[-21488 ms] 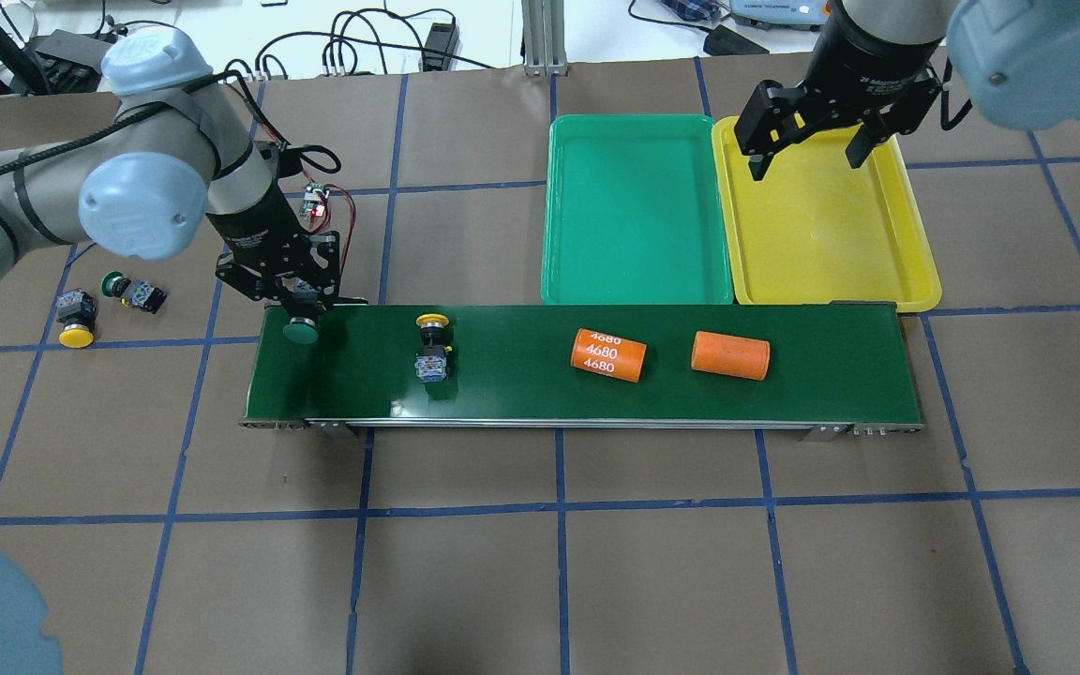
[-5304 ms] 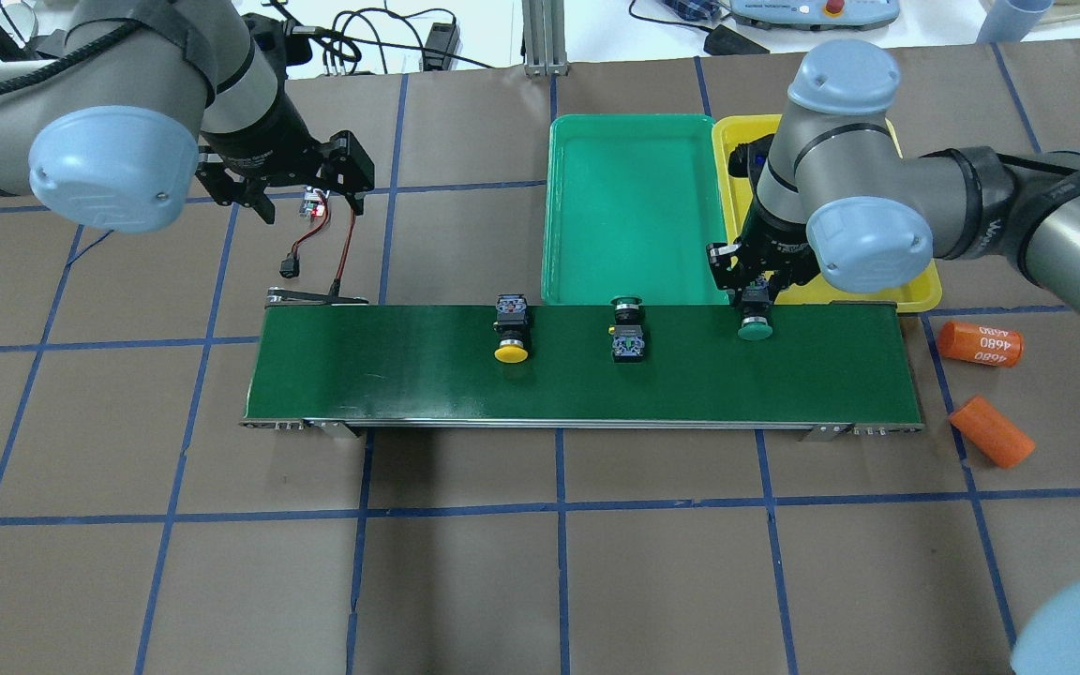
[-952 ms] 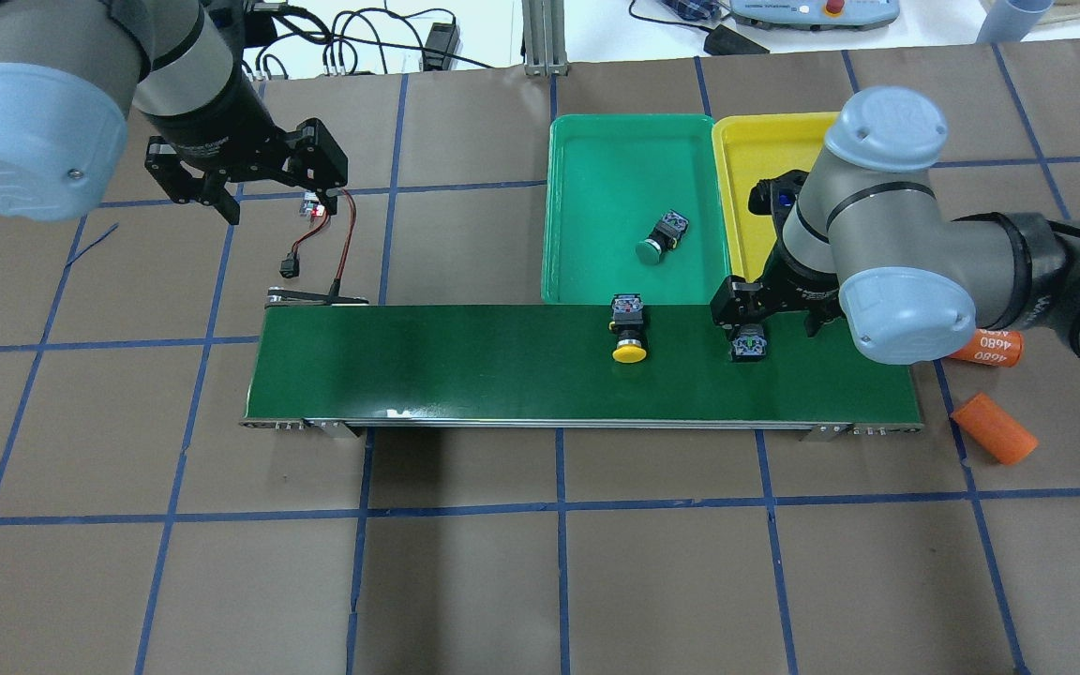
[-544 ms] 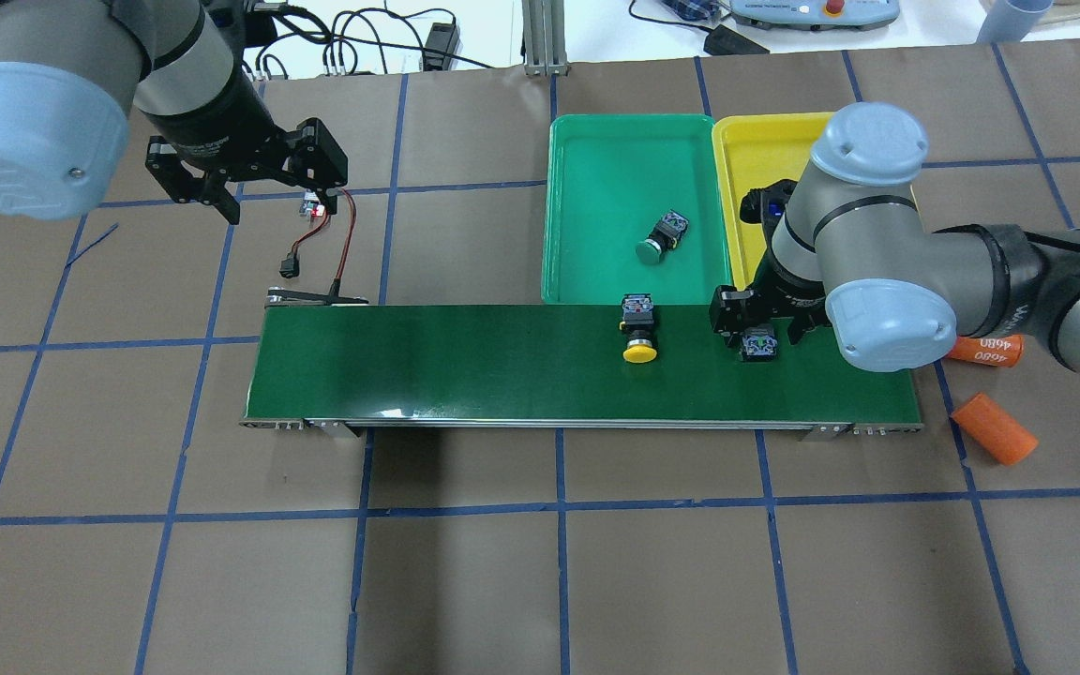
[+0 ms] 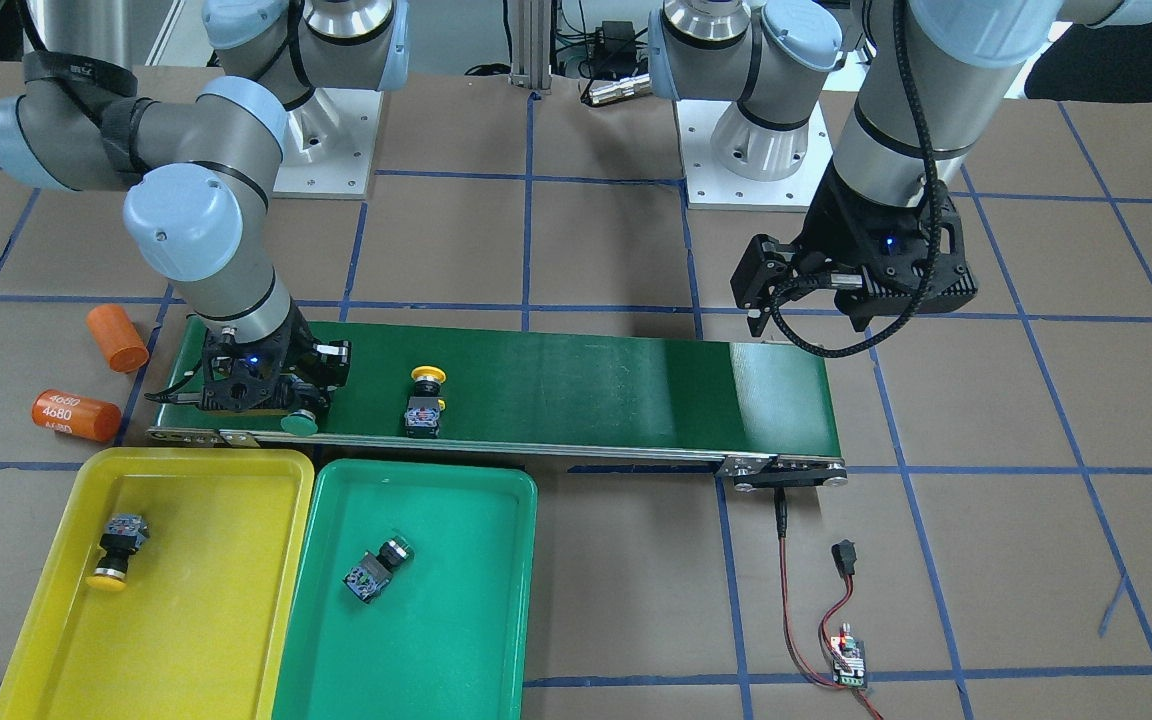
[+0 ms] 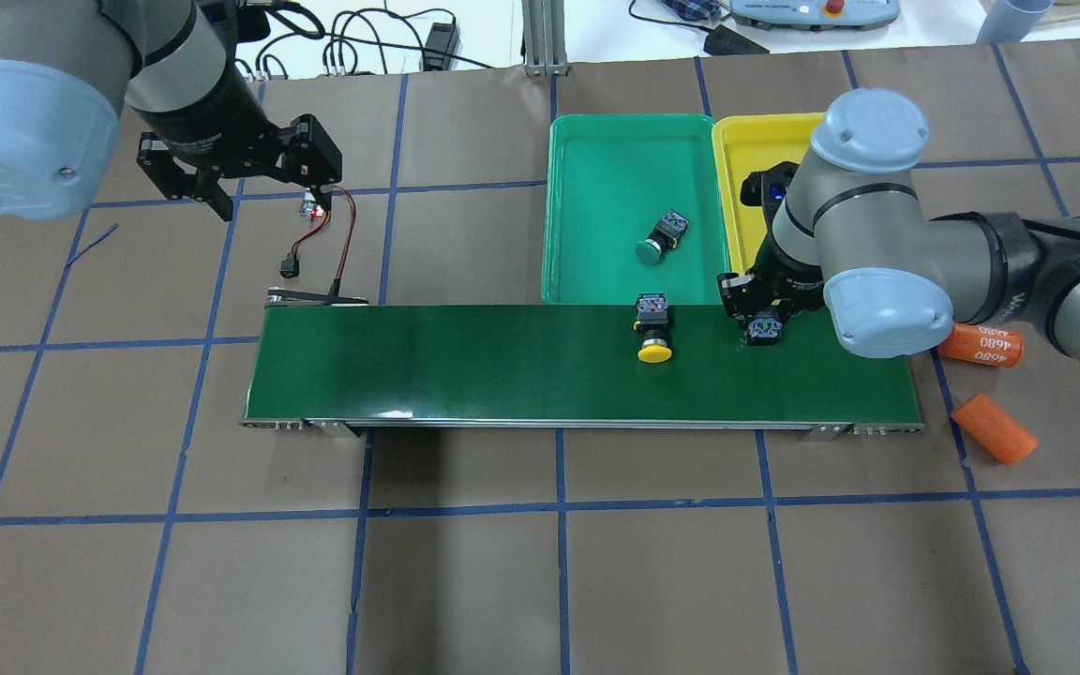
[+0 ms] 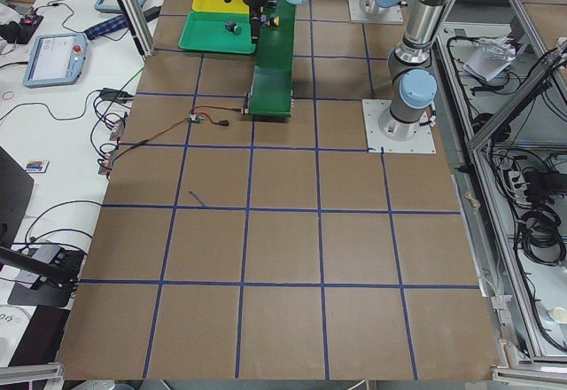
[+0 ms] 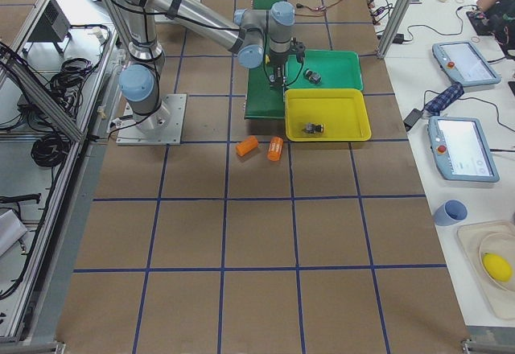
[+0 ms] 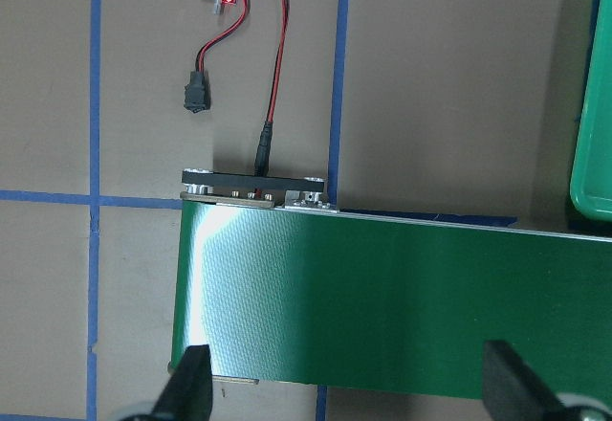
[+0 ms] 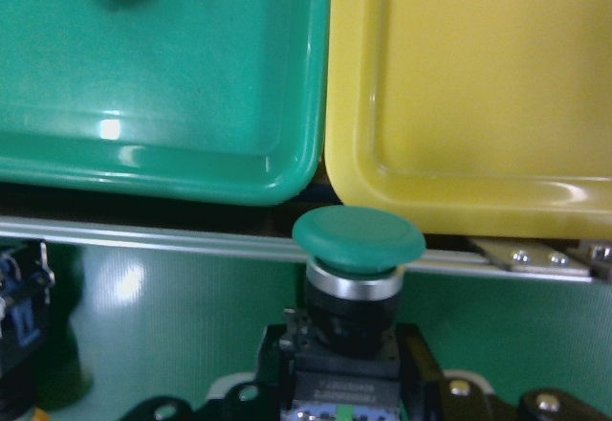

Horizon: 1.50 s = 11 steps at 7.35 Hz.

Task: Sort buttons by color to trays
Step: 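Carry the green button into the green tray and release it, then move the right gripper to the belt end and grasp the yellow button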

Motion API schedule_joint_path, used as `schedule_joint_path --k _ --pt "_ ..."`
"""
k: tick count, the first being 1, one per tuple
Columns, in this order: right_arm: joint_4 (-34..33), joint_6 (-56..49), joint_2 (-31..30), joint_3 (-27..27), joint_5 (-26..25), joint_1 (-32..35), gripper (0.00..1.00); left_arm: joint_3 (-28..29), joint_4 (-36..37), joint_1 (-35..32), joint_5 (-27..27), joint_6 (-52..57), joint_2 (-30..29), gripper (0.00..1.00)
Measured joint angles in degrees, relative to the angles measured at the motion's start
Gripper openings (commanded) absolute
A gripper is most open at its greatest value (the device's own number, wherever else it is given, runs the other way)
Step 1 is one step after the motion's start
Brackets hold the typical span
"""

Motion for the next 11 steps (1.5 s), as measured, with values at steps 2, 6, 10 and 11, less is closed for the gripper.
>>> schedule_joint_path --k 2,6,10,11 --pt "0.2 0.0 7.2 -9.9 0.1 0.3 0.18 0.0 0.0 0.4 -0.1 0.0 -0.1 1.0" --pt "1.2 0.4 18.0 -22.4 0.3 4.1 0.89 0.0 0.0 0.8 -0.4 0.0 -0.1 1.0" --pt "7.0 -1.3 10.1 -16.2 -0.2 0.0 0.82 0.0 0.0 1.0 -0.5 0.0 -0.2 1.0" --pt "6.8 -2.9 6.0 -11.4 0.1 -1.5 0.82 0.0 0.0 1.0 -0.6 0.0 -0.2 1.0"
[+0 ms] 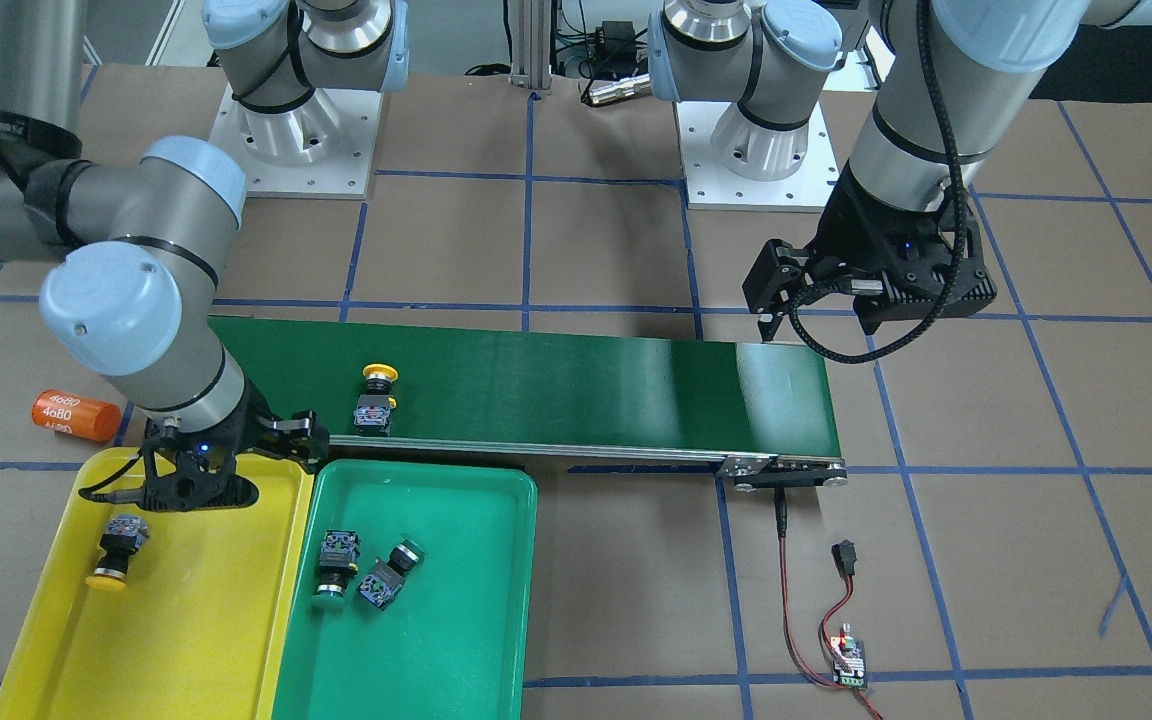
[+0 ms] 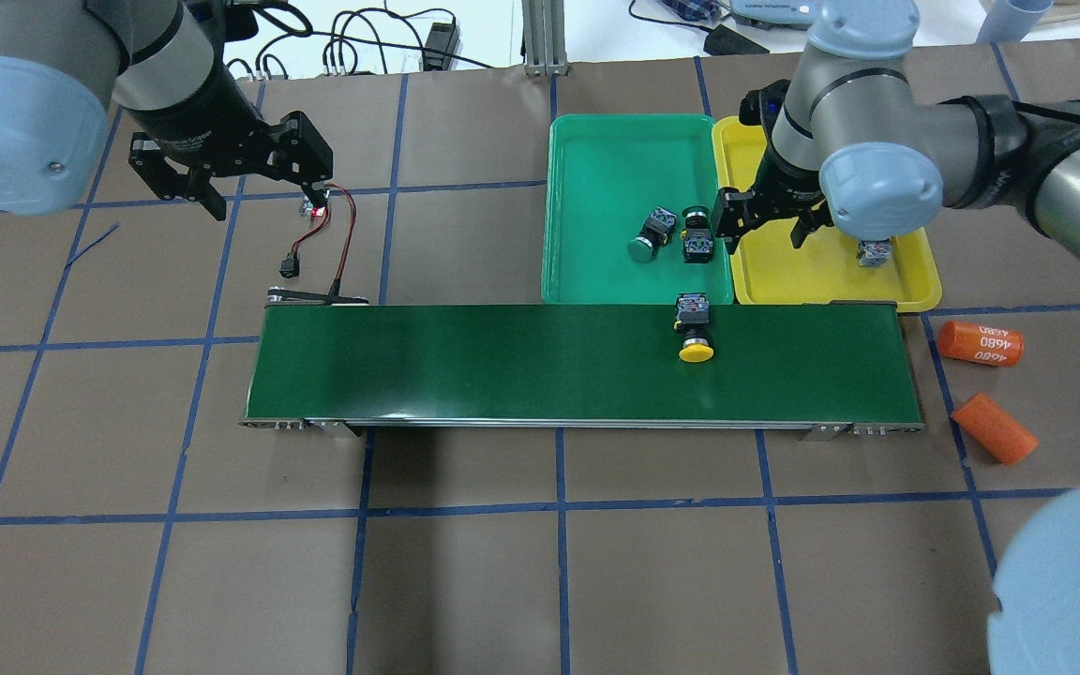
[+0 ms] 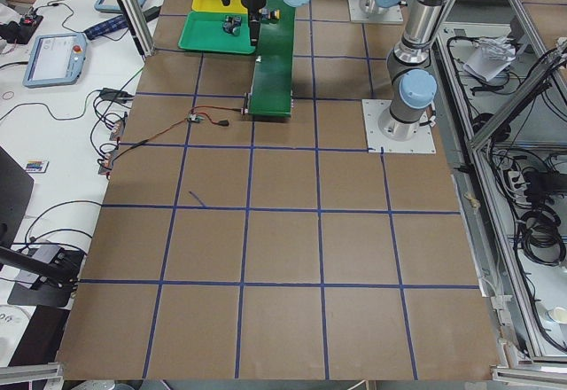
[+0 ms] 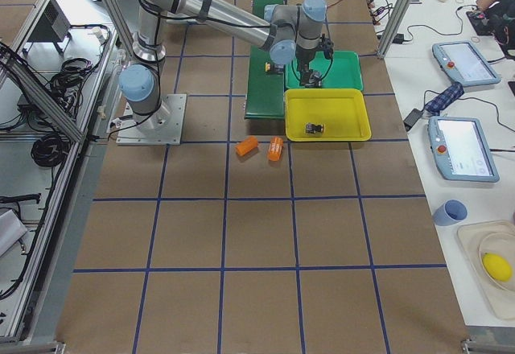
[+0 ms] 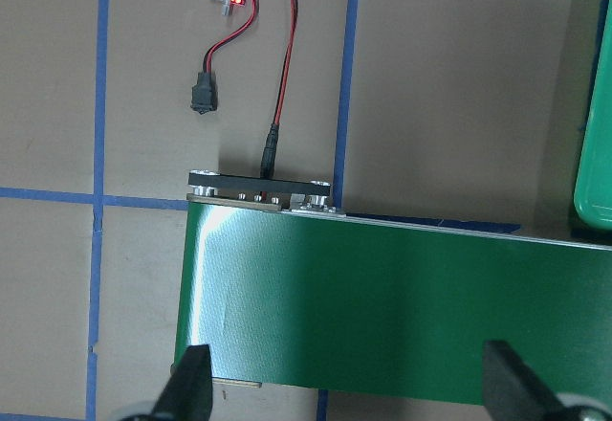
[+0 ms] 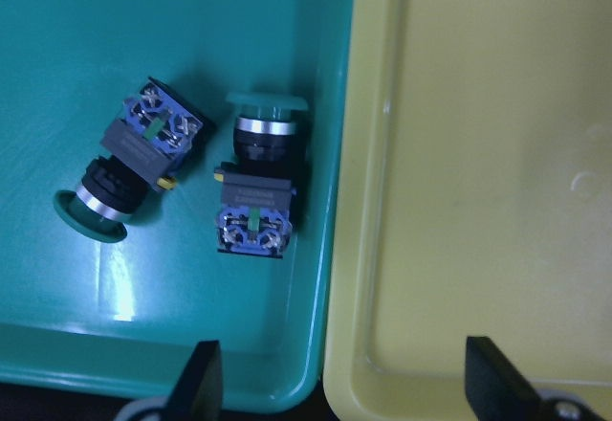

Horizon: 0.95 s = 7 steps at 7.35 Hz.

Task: Sort buttons by color to trays
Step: 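Move the right gripper to the belt end and grasp the yellow button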

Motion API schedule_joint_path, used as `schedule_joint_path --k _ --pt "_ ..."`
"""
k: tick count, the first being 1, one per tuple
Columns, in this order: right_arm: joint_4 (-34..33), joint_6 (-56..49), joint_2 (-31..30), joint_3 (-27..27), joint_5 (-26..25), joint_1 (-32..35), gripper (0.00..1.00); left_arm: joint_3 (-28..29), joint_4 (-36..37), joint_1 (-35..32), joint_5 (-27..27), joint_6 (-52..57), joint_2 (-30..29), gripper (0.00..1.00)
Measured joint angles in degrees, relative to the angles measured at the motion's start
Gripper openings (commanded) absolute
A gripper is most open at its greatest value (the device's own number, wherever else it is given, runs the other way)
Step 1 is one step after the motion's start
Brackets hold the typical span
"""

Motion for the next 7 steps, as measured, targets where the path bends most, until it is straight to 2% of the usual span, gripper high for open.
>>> schedule_joint_path --k 2,4,7 --pt "-0.5 -0.9 -5.7 6.8 0.4 -2.4 0.82 -0.1 0.0 0.0 -0.1 -0.2 -0.3 1.0" --pt "-0.7 1.1 -7.2 8.2 0.7 -2.1 0.81 -0.1 0.0 -0.1 -0.1 -0.5 -0.6 1.0" --pt "-1.2 7.8 -7.2 8.9 0.8 3.5 0.81 -0.1 0.0 0.1 0.0 -0.5 -0.7 1.0"
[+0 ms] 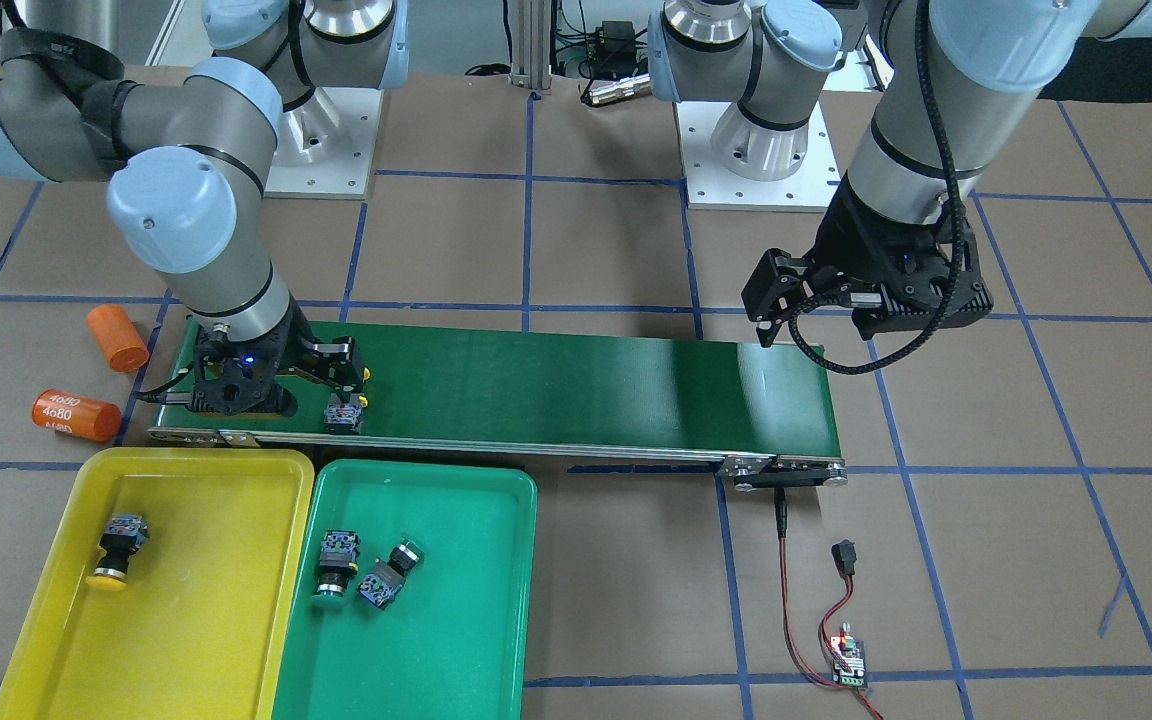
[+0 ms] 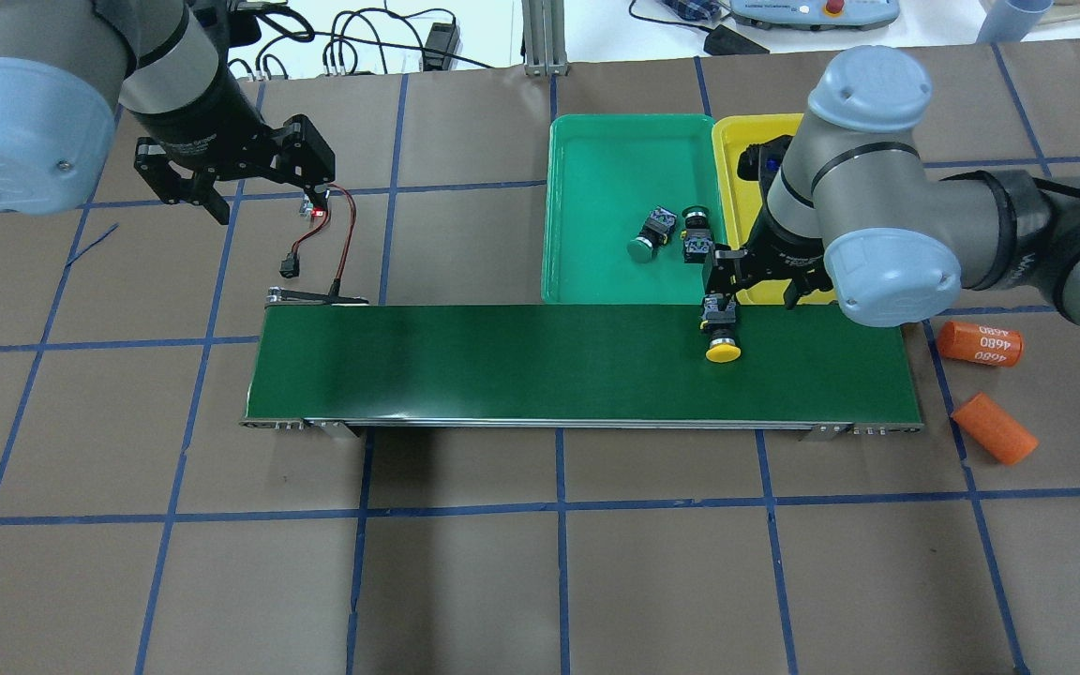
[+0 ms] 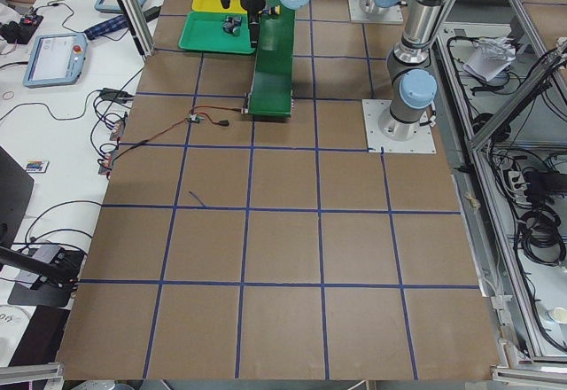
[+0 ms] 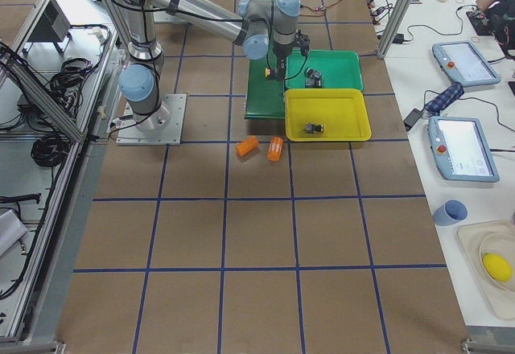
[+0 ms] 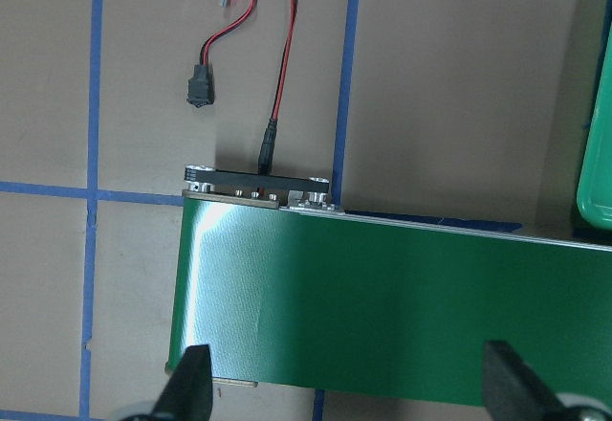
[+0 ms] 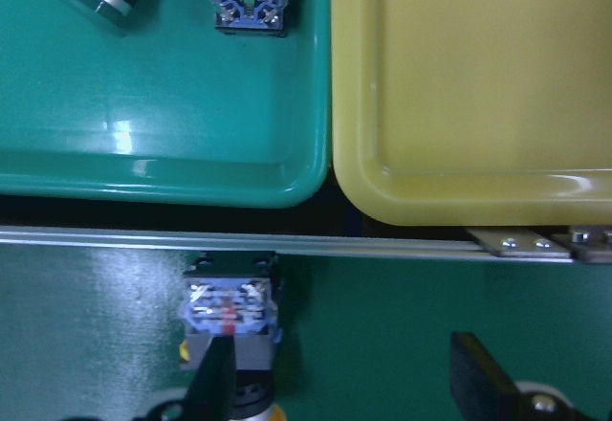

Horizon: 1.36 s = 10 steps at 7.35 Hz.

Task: Sort buttons by color to trays
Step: 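Move the right gripper to the belt end and grasp the yellow button, then carry the yellow button into the yellow tray and release it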

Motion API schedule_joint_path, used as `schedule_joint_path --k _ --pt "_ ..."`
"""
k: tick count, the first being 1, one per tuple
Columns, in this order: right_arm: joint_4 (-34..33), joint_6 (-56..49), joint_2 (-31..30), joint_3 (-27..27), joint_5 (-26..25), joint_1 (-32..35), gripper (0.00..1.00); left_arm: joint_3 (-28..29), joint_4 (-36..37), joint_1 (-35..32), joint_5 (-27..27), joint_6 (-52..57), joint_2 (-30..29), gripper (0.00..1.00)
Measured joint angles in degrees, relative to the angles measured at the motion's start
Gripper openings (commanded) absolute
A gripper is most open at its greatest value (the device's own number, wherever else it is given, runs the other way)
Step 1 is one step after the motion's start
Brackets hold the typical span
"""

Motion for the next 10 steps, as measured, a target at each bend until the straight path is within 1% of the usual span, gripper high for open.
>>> schedule_joint_path --k 3,4,5,6,7,9,10 --pt "-0.6 0.9 0.6 0.6 -0.1 1.2 0.74 0.0 0.0 0.0 0.3 0.4 -0.1 1.0" --pt "-0.6 0.8 1.2 1.0 -0.3 1.2 0.74 0.0 0.0 0.0 0.4 0.5 -0.1 1.0" --pt "-1.1 0.7 2.0 1.3 -0.6 1.2 0.51 0.0 0.0 0.1 0.4 0.5 0.0 1.0" --pt "-2.1 0.4 3.1 1.5 -0.9 1.1 0.3 0.0 0.0 0.1 0.5 0.5 0.0 1.0" --pt "-2.7 0.2 3.7 1.6 -1.1 0.9 0.27 0.0 0.0 0.1 0.5 0.5 0.0 1.0" --pt "-3.2 -1.1 4.1 0.9 -1.3 -0.2 0.27 0.0 0.0 0.1 0.4 0.5 0.0 1.0" --pt "-3.1 -2.5 4.6 -1.1 -1.6 -1.7 0.27 0.0 0.0 0.1 0.3 0.5 0.0 1.0"
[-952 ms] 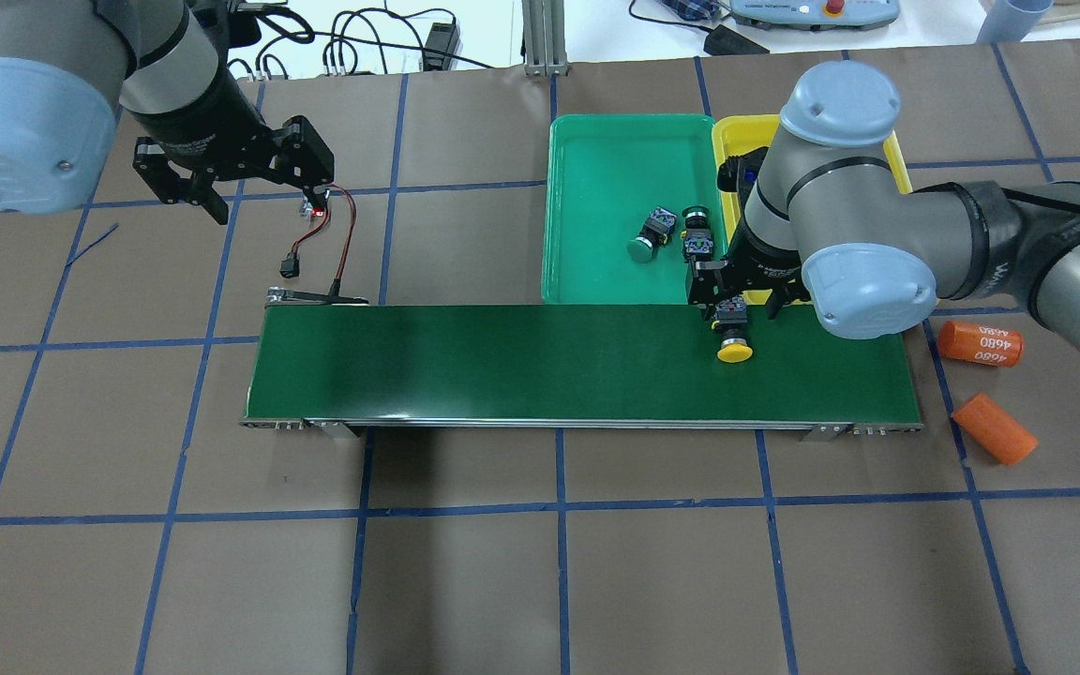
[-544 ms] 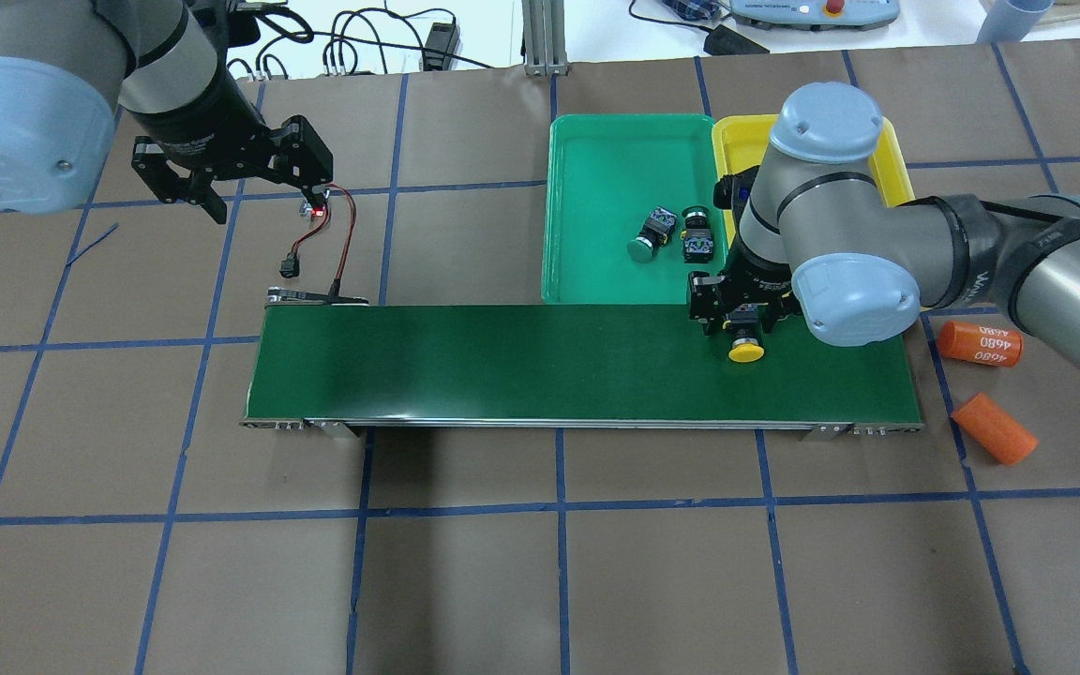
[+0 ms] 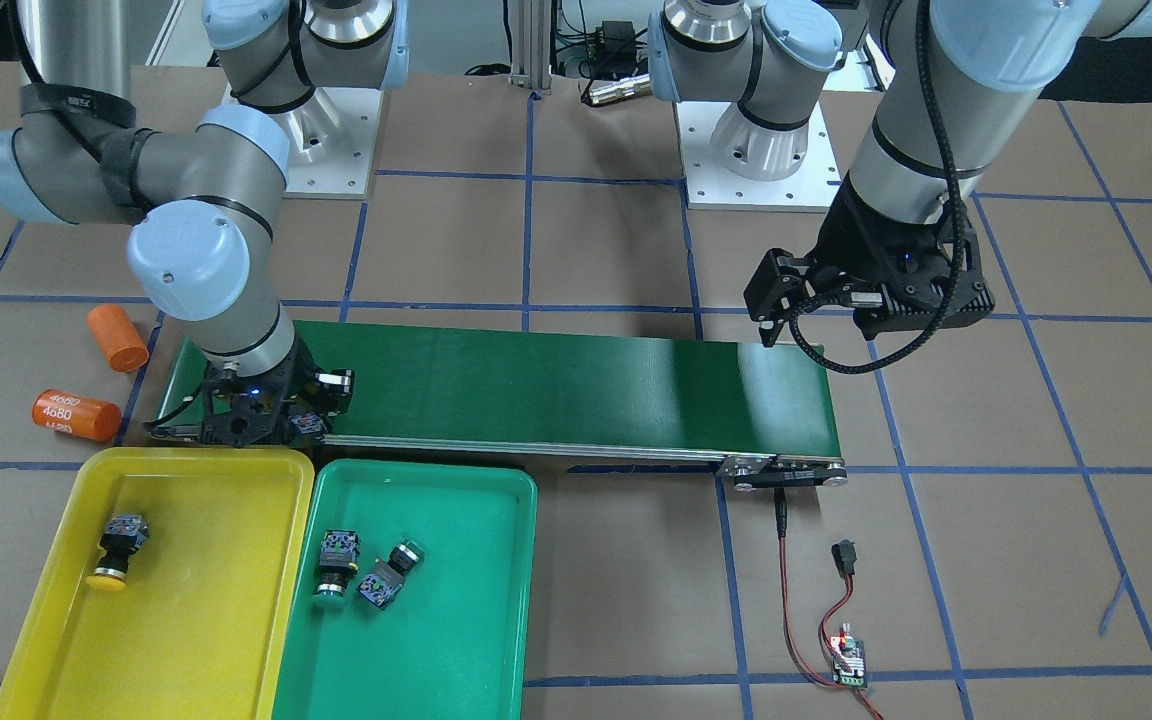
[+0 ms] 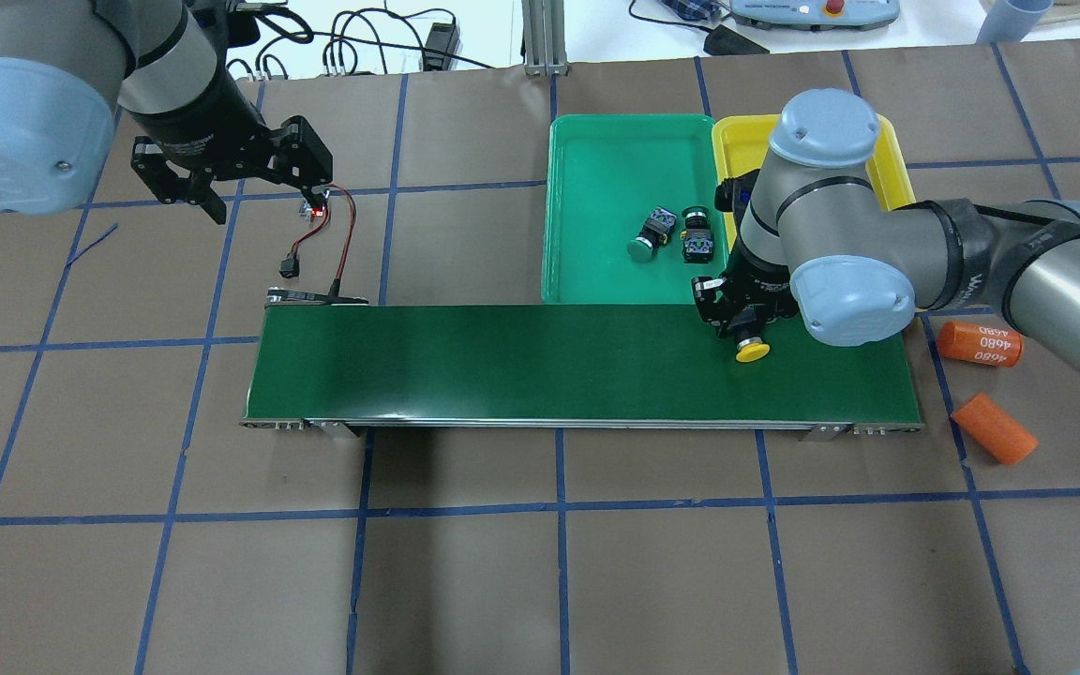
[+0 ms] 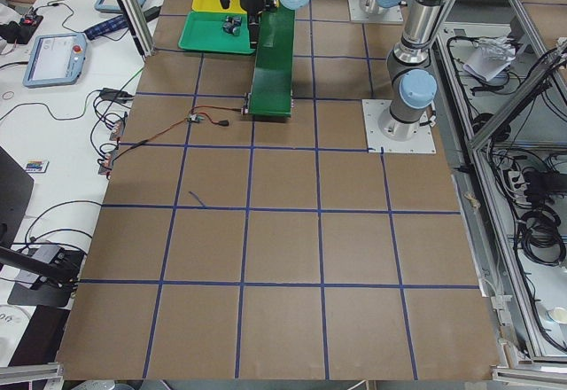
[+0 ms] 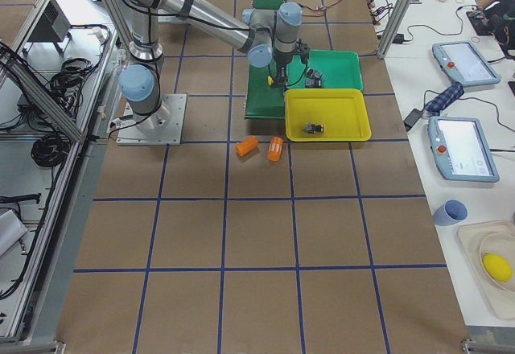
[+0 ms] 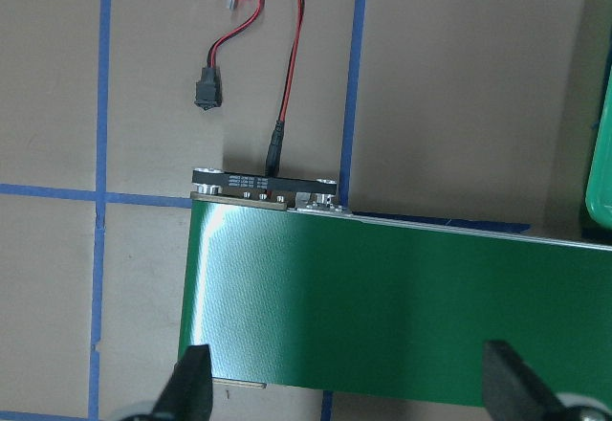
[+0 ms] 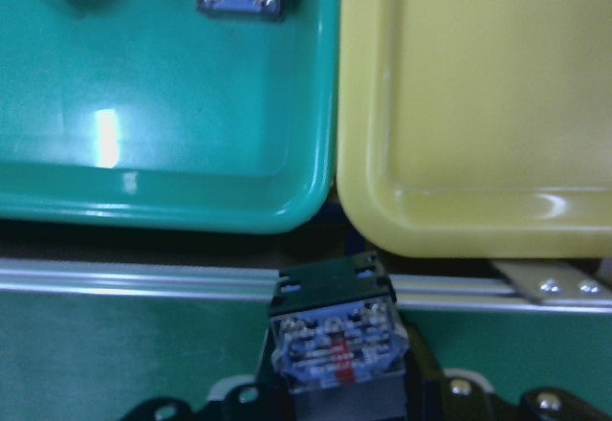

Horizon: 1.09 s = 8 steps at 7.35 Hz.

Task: Sort buttons by color to trays
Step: 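Carry the yellow button into the yellow tray and release it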

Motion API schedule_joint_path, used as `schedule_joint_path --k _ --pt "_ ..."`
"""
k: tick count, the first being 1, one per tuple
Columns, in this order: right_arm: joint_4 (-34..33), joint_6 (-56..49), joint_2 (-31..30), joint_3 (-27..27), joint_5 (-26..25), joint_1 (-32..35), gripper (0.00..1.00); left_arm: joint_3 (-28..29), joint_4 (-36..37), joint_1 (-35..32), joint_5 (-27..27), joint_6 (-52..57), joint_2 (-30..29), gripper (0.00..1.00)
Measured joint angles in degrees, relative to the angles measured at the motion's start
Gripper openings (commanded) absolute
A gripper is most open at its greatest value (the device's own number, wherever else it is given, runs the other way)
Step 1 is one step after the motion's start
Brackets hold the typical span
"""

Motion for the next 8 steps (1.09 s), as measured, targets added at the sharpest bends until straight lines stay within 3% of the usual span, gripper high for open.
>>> schedule_joint_path --k 3,4,5,8 --pt "0.9 -6.6 9.9 -14.4 -0.1 -6.2 0.37 0.0 0.1 0.0 -0.1 0.0 -0.1 1.0" --pt "1.1 -9.1 12.9 -17.5 0.2 -8.2 0.79 0.0 0.0 0.0 -0.1 0.0 -0.1 1.0" --pt "1.8 -10.2 14.5 -18.8 0.4 -9.3 0.92 -0.1 0.0 0.0 -0.1 0.1 0.0 1.0" --pt "5.6 -10.6 14.1 -19.6 0.5 -10.0 0.98 -0.2 0.0 0.1 0.1 0.1 0.1 1.0"
